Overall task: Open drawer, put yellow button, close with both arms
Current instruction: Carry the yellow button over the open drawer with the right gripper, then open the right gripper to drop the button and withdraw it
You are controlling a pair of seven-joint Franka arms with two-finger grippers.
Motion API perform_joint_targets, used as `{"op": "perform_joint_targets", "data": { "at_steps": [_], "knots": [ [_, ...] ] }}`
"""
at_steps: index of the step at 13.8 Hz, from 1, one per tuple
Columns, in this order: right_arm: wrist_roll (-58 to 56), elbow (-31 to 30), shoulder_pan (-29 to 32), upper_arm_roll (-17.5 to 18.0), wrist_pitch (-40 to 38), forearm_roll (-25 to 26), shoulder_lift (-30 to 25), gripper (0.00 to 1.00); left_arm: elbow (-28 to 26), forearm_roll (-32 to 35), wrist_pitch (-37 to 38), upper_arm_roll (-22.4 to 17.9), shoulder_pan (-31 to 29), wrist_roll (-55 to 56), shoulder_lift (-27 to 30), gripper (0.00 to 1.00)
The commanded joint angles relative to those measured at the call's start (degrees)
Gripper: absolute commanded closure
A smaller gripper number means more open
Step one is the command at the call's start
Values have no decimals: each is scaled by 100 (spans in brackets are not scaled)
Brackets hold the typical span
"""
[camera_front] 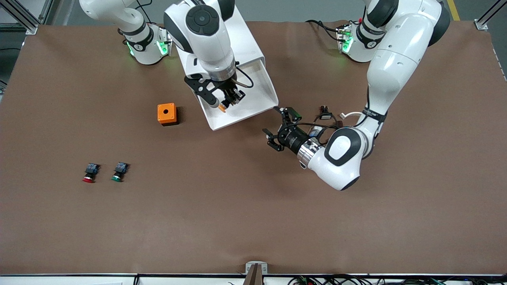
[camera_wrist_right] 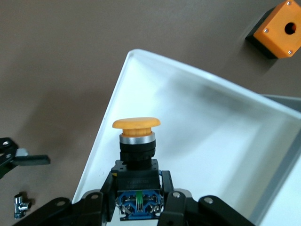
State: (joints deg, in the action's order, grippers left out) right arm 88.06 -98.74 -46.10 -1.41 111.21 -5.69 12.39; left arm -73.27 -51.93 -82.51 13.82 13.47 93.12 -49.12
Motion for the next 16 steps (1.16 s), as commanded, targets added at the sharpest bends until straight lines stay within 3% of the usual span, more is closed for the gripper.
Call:
{"op": "perform_joint_targets", "data": {
  "at_steps": [1, 5, 7, 13, 16],
  "knots": [
    [464, 39, -144, -78, 41, 76, 62, 100, 23, 787, 33, -2, 6, -1072, 314, 0],
    [668, 22, -215, -78, 42, 76, 80, 100, 296, 1727, -483, 15, 68, -2006, 489, 0],
    [677, 22, -224, -78, 24, 59, 80, 0, 270, 2561, -1028, 94, 260, -2384, 815, 0],
    [371, 319, -224, -131, -133, 85, 53, 0, 173, 3943, -2216, 112, 866, -2430, 1229, 0],
    [-716, 1092, 363, -131, -1221, 103, 53, 0, 112, 4585, -2453, 104, 1174, -2404, 1229, 0]
  ]
}}
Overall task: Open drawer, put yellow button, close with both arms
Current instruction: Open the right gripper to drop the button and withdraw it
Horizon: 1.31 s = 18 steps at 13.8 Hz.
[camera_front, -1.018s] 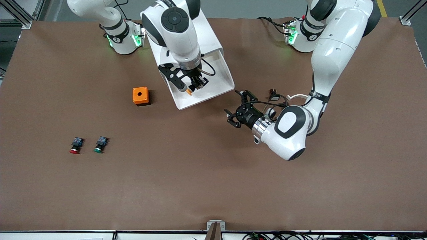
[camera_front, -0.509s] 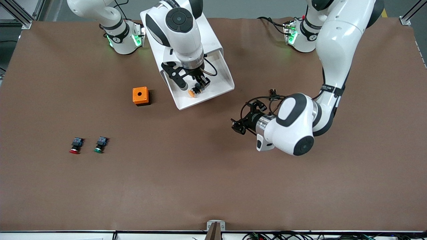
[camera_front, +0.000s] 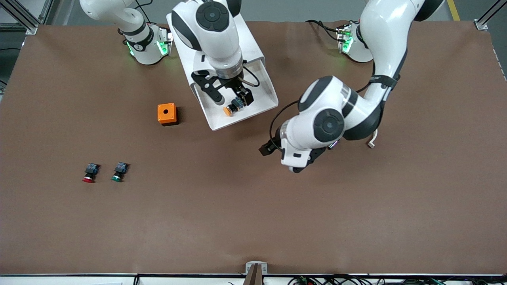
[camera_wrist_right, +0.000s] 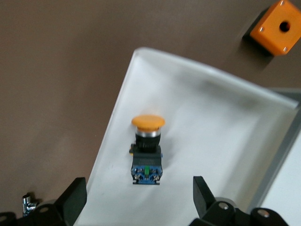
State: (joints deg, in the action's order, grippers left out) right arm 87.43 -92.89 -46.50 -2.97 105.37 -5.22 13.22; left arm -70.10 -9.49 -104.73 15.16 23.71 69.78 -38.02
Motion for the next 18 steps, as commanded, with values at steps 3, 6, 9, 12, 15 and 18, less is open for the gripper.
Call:
{"op": "perform_joint_targets", "data": {
  "at_steps": [3, 6, 9, 12, 15, 18],
  "knots": [
    [-2172, 702, 1219, 16, -1280, 56, -161, 0, -373, 999, -495, -31, 441, -8, 119, 0],
    [-3806, 711, 2160, 16, -1720, 152, -381, 0, -391, 1256, -663, -31, 696, 54, 93, 0],
    [-5414, 711, 2977, 16, -1914, 346, -522, 0, -496, 1265, -663, -31, 881, 62, 128, 0],
    [-6726, 728, 3751, 7, -2037, 346, -540, 0, -873, 1326, -733, -40, 1118, 203, 330, 0],
    [-7817, 956, 4297, 7, -2168, 355, -531, 0, -1067, 1388, -803, -31, 1285, 299, 444, 0],
    [-8363, 1255, 4798, 24, -2599, 337, -514, 0, -1094, 1388, -795, 39, 1417, 501, 453, 0]
  ]
}}
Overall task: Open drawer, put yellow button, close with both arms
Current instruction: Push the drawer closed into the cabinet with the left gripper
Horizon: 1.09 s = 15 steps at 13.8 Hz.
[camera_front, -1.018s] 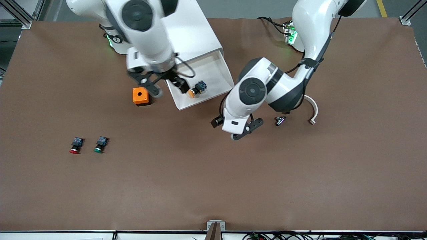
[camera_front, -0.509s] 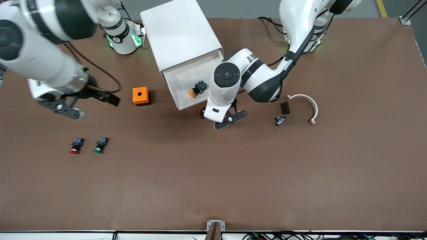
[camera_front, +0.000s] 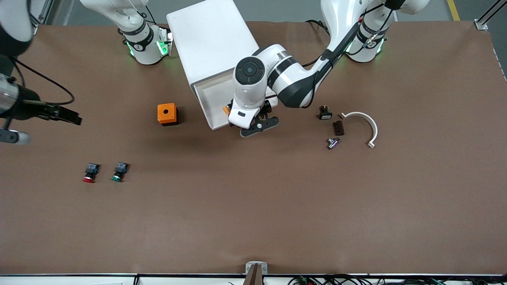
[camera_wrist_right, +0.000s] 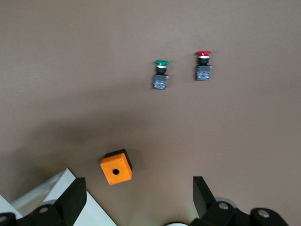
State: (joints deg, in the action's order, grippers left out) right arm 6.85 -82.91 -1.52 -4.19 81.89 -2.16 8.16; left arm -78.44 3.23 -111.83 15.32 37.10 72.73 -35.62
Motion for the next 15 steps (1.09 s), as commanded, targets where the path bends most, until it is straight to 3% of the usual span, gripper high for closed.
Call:
{"op": "perform_joint_targets", "data": {
  "at_steps": [1, 6, 12, 15],
  "knots": [
    [-316, 293, 345, 137, -331, 48, -8, 0, -268, 117, -75, 32, 139, 328, 204, 0],
    [-272, 364, 399, 172, -445, 39, 1, 0, -268, -49, -5, 164, 351, 943, 125, 0],
    [-324, 477, 609, 172, -629, -92, -16, 0, -268, -1130, 30, 225, 368, 1321, 11, 0],
    [-193, 522, 311, 190, -868, 145, -156, 0, -268, -1473, 30, 314, 368, 1436, -59, 0]
  ]
}}
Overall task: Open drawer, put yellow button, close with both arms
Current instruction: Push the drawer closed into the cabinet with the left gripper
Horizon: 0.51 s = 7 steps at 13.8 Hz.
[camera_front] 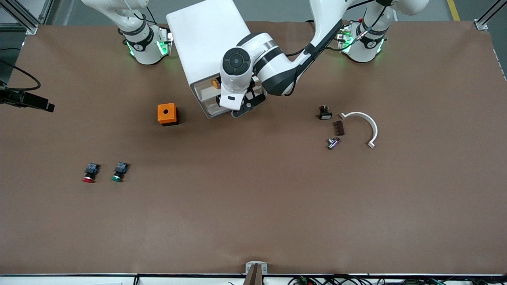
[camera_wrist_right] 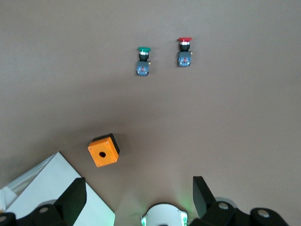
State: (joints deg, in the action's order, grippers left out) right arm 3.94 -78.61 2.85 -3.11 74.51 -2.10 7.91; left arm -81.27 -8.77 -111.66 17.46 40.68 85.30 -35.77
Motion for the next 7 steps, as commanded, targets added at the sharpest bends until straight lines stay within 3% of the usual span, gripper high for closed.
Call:
{"op": "perform_joint_targets", "data": {
  "at_steps": [1, 7],
  "knots": [
    [98, 100, -145, 82, -104, 157, -158, 0, 15, -396, 13, 109, 10, 197, -61, 0],
    [107, 100, -189, 82, -164, 104, -255, 0, 15, -599, 13, 162, 10, 268, -149, 0]
  ]
}}
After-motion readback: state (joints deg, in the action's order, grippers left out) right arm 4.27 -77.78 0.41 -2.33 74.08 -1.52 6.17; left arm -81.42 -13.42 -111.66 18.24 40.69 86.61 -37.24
